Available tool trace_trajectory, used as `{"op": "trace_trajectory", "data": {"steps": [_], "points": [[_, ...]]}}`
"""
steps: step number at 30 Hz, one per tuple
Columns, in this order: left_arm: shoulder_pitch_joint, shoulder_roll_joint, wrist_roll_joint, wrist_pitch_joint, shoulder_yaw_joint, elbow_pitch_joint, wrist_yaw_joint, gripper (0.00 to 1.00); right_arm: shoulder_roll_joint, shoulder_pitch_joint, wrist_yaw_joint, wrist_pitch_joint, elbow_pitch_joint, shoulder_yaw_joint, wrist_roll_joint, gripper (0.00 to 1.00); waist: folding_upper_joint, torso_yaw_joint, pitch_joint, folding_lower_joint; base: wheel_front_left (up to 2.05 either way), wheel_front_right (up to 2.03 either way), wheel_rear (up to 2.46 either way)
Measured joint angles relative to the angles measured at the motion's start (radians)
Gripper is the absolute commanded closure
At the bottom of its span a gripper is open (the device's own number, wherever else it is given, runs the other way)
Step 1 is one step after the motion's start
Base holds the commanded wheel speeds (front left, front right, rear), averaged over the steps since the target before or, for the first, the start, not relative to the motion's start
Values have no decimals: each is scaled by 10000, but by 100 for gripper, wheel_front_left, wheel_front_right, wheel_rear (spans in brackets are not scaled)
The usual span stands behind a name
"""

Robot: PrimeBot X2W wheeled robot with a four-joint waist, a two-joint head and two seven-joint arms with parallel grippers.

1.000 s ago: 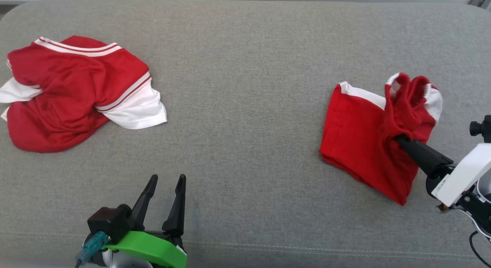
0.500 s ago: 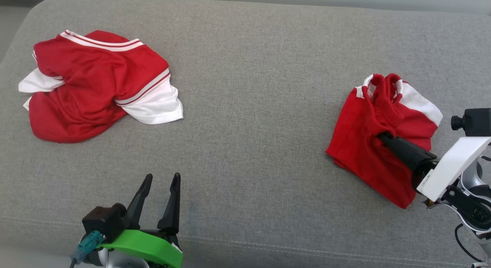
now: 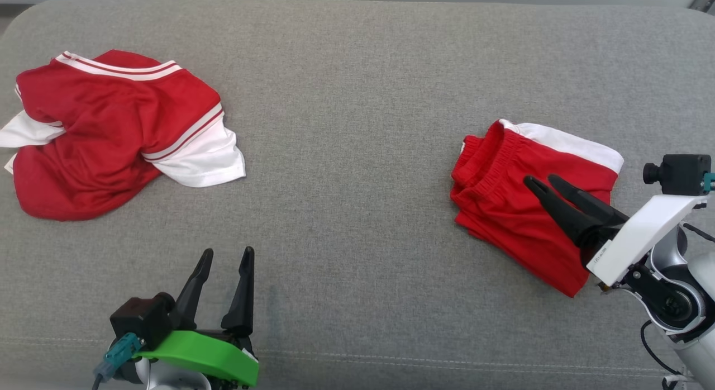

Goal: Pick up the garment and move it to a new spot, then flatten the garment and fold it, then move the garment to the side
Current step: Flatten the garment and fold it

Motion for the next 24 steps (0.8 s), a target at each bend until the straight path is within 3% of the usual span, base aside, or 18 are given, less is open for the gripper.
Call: {"op": "trace_trajectory", "data": {"steps": [8, 13, 15, 20, 24], "points": [[-108, -2, 88, -2, 10, 153, -150, 0, 596, 5, 42, -1012, -13, -219, 2, 0, 0, -195, -260, 0, 0, 0, 0], [-69, -6, 115, -2, 94, 188, -148, 0, 878, 875, 35, -2067, 33, -240, -510, 0, 0, -357, -626, 0, 0, 0, 0], [-19, -15, 140, -2, 104, 201, -148, 0, 869, 1131, -65, -2627, 128, -334, -1016, 0, 0, -434, -773, 0, 0, 0, 0], [433, -25, 178, -2, 230, 259, -138, 0, 397, 1479, -738, -3958, 303, -291, -3319, 0, 0, -645, -1199, 0, 0, 0, 0], [702, -15, 190, -2, 337, 265, -107, 0, 372, 1741, -1152, -4249, 359, -165, -3996, 0, 0, -798, -1454, 0, 0, 0, 0]]}}
